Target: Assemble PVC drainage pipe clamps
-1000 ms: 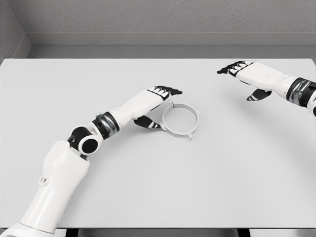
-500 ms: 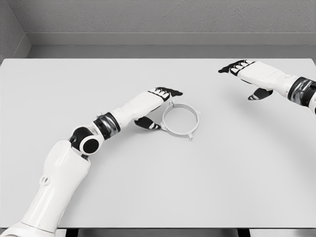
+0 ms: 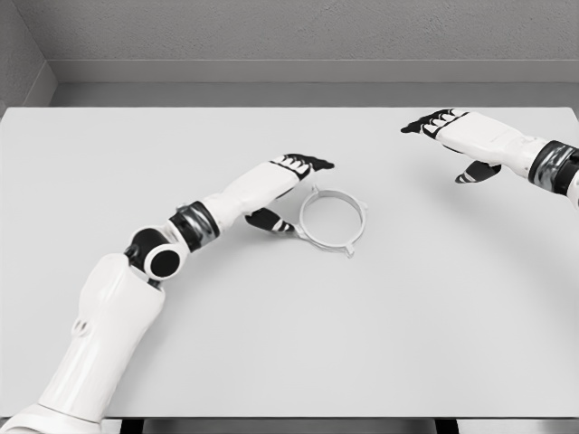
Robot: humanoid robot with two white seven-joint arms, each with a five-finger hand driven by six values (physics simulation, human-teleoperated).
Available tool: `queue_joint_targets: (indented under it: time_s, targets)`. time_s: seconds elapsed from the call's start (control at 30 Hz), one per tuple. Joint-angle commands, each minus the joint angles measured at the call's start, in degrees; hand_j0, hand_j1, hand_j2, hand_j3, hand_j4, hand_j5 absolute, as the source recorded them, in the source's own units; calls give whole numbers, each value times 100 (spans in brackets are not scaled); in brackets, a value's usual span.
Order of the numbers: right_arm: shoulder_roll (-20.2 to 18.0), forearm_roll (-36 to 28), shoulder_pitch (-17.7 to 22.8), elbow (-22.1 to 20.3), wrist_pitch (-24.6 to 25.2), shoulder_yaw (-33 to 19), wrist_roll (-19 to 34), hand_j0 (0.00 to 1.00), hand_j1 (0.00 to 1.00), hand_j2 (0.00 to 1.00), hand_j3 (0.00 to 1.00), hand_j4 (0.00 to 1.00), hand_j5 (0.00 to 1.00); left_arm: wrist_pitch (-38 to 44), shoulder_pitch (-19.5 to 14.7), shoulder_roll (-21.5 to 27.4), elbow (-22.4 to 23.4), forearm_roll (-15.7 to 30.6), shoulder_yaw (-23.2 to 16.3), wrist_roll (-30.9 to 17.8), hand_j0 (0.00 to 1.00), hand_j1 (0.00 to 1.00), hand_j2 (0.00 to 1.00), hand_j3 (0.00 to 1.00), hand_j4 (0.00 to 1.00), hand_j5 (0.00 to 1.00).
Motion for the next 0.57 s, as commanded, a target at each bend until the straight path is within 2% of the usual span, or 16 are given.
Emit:
queue_joint_targets:
  time_s: [0.0,0.07,0.1,0.17,0.2,0.27,0.33,0.43,0.53]
  targets:
    - [-6,-26,0,-2,10,-4,-6,100,100,100,100,100,100,-21,35,274,-256,113,161,4,100,100,100,100,100,100]
    - [-14,-26,0,-2,10,-4,-6,100,100,100,100,100,100,-56,395,907,-1055,508,346,4,100,100,100,100,100,100]
    - [-58,-26,0,-2,1,-4,-6,100,100,100,100,100,100,-477,501,1311,-1451,1044,618,4,100,100,100,100,100,100]
    - [-93,-26,0,7,1,-21,3,100,100,100,100,100,100,-691,659,1699,-1575,1317,1409,4,100,100,100,100,100,100]
    - [-120,-26,0,-2,1,-21,3,100,100,100,100,100,100,-691,799,1716,-1584,1343,2023,13,100,100,100,100,100,100]
    - [-120,-26,-9,7,1,-13,3,100,100,100,100,100,100,-691,1019,1971,-1566,1343,2552,4,100,100,100,100,100,100]
    - [-120,-26,-9,7,1,14,3,100,100,100,100,100,100,-691,1301,2516,-1522,1308,2596,4,100,100,100,100,100,100]
    - [-208,-26,0,7,1,14,21,100,100,100,100,100,100,-691,1529,2718,-1496,1264,2746,4,100,100,100,100,100,100]
    - [-252,-26,0,7,1,93,12,100,100,100,100,100,100,-691,1565,2885,-1320,1255,2746,-5,100,100,100,100,100,100]
